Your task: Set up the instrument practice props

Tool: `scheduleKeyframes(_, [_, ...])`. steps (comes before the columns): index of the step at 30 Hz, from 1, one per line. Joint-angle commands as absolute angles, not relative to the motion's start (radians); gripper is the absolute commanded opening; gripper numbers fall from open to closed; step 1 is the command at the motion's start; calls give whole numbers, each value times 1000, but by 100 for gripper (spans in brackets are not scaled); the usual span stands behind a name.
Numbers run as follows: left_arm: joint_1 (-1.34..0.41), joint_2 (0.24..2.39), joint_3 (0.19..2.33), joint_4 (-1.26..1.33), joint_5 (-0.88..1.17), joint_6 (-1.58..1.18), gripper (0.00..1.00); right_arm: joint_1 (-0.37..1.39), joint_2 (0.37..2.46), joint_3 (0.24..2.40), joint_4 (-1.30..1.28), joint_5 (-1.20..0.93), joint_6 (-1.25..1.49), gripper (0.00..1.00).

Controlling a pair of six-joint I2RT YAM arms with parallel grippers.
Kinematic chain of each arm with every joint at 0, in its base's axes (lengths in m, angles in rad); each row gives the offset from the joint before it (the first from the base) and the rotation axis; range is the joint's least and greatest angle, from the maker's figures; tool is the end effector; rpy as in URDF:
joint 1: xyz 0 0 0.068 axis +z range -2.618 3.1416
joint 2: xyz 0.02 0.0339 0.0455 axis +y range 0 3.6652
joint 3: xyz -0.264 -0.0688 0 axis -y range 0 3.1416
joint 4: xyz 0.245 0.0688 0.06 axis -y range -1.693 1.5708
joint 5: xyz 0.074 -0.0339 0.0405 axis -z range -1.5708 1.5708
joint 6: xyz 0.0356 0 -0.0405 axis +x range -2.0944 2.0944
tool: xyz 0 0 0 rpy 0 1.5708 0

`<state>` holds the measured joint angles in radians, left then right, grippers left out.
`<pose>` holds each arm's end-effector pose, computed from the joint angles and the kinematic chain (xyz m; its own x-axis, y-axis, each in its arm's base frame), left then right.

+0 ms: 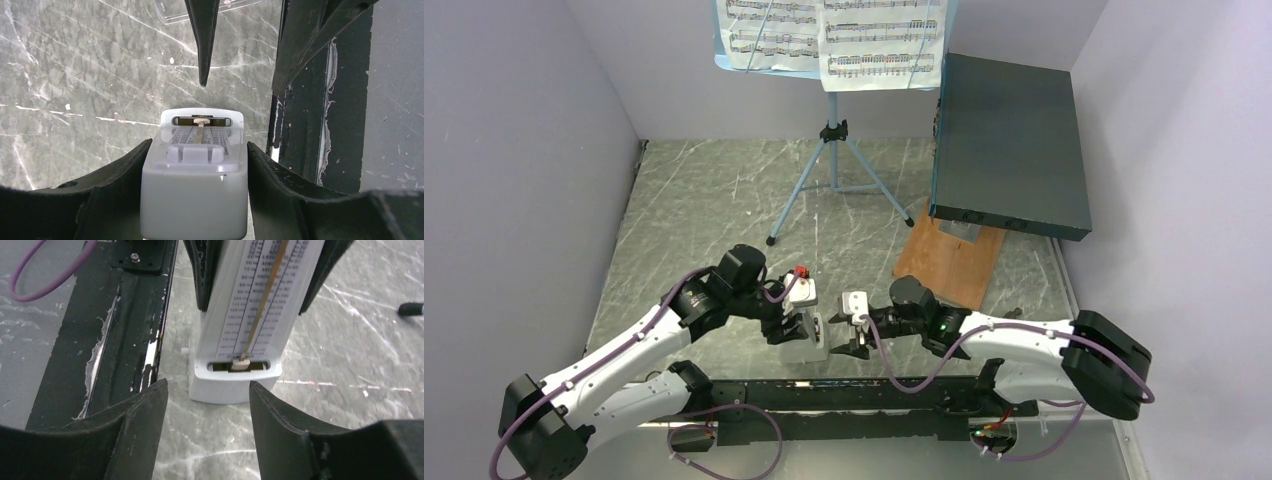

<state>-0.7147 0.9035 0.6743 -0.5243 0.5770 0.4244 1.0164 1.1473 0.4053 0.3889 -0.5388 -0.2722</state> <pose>0.1267 -0.1356 0.2526 -0.1210 0.5619 -0.8183 0.9872 0.1546 -0.0398 0.1059 0.2058 0.1967 0.0890 -0.2946 -0.9515 -0.9960 -0.0381 -0.0814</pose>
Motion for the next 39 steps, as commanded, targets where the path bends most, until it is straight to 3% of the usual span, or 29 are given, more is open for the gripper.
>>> scheduleKeyframes(1, [-715,912,706,-504,613,453,0,1007,1220,452,608,-654,-302,60])
scheduleKeyframes(7, [-715,901,703,-501,608,450,0,977,1344,470,698,-659,-255,43])
scheduleKeyframes(17, [-714,908,704,-502,615,453,0,969,1450,494,727,-649,-267,42])
scheduleKeyframes(39, [-715,920,706,-503,620,456,0,970,1523,548,646,-681,-331,15])
